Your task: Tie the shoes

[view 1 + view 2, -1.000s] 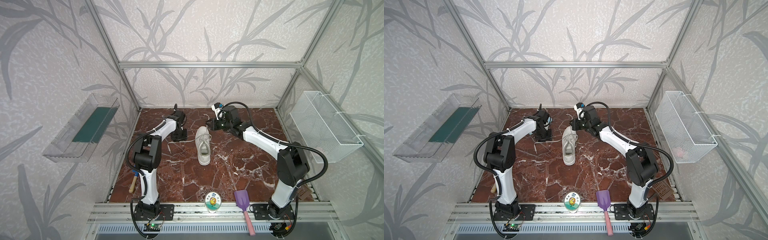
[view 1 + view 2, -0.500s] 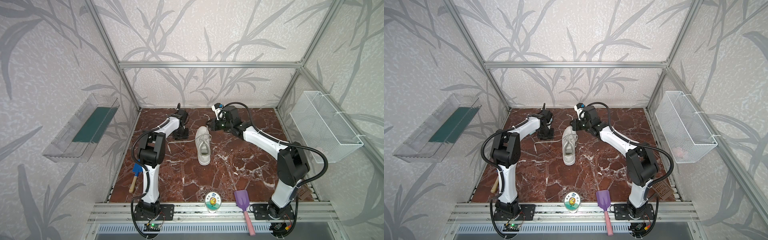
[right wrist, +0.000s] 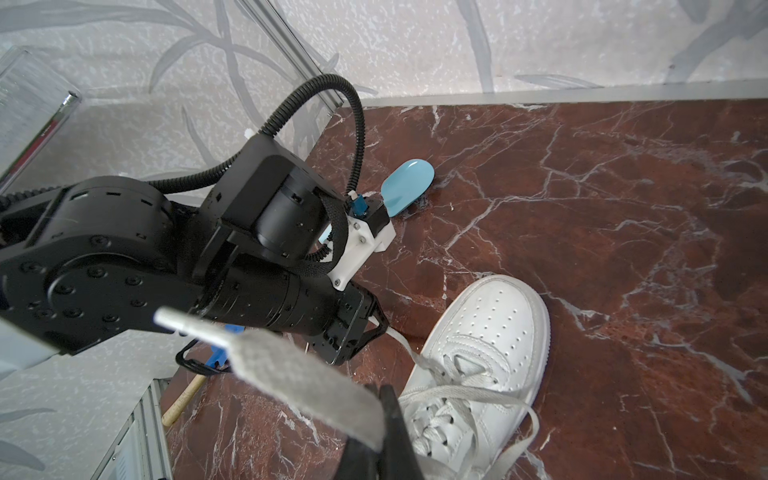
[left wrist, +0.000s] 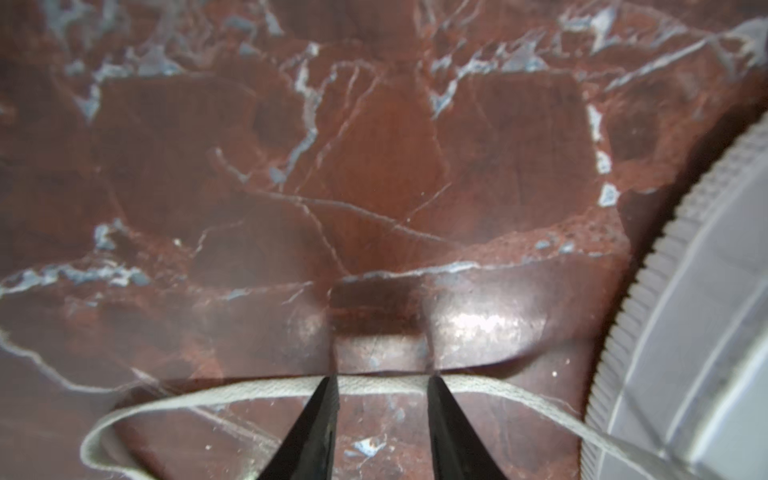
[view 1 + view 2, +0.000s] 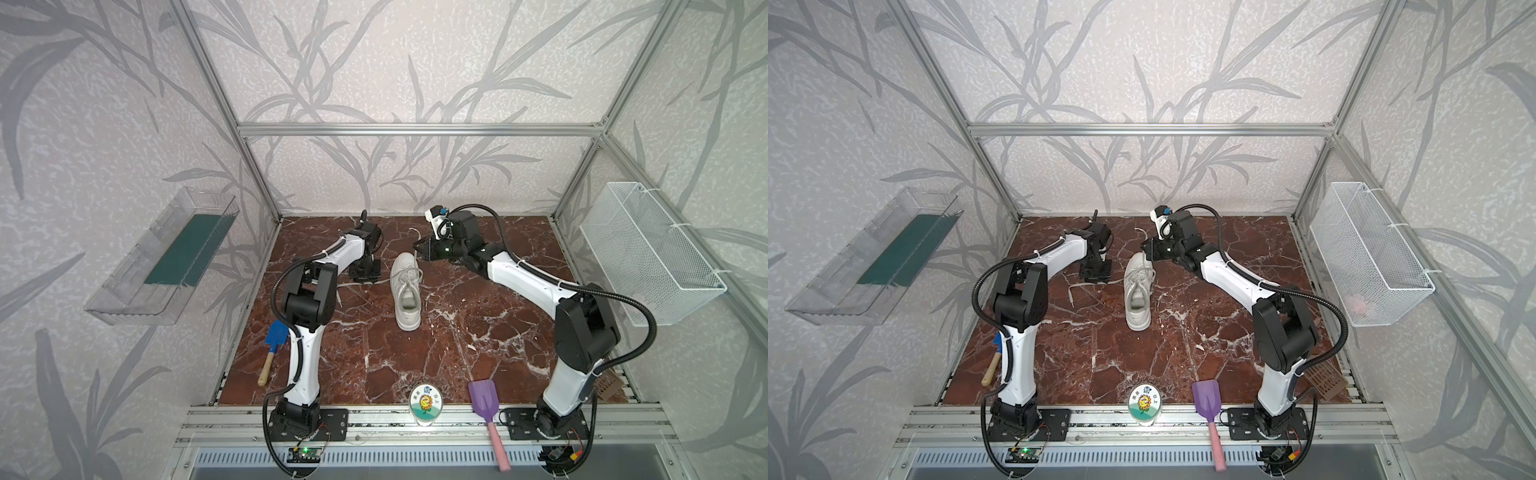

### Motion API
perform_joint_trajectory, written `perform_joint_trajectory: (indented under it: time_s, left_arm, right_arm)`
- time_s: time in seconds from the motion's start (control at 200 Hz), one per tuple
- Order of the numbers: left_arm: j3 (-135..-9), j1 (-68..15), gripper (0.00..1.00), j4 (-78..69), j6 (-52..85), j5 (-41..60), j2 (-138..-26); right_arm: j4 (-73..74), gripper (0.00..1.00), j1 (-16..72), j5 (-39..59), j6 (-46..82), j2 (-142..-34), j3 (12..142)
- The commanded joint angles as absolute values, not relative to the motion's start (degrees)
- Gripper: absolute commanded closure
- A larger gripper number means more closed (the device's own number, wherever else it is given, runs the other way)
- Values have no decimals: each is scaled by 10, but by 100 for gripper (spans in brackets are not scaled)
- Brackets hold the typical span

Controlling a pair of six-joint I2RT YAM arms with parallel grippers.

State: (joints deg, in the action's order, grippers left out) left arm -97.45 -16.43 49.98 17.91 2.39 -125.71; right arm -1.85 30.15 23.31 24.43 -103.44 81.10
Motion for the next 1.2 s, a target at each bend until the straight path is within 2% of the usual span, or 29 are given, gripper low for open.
perform_joint_trajectory:
  time_s: [0.0,0.125,0.355,0.46,0.54,0.69,1.195]
  left_arm:
    - [-991,-168,63,526,172,8,-1272]
    - [-991,-169,66,527,172,6,-1279]
    - [-986,-172,77,528,175,9,-1288]
    - [-986,-172,93,527,177,14,-1274]
    - [-988,-172,100,528,178,14,-1257]
    - [-995,-168,100,538,175,1,-1221]
    - [-1006,-141,100,590,150,-34,-1123]
  right_arm:
    - [-17,100,297,244,248,-1006,801]
    - [-14,100,294,248,251,-1004,796]
    - [0,100,293,259,266,-1002,790]
    - [7,100,293,267,273,-999,788]
    - [7,100,293,271,273,-993,788]
    - [9,100,288,279,276,-981,781]
    - [-39,100,206,262,257,-798,679]
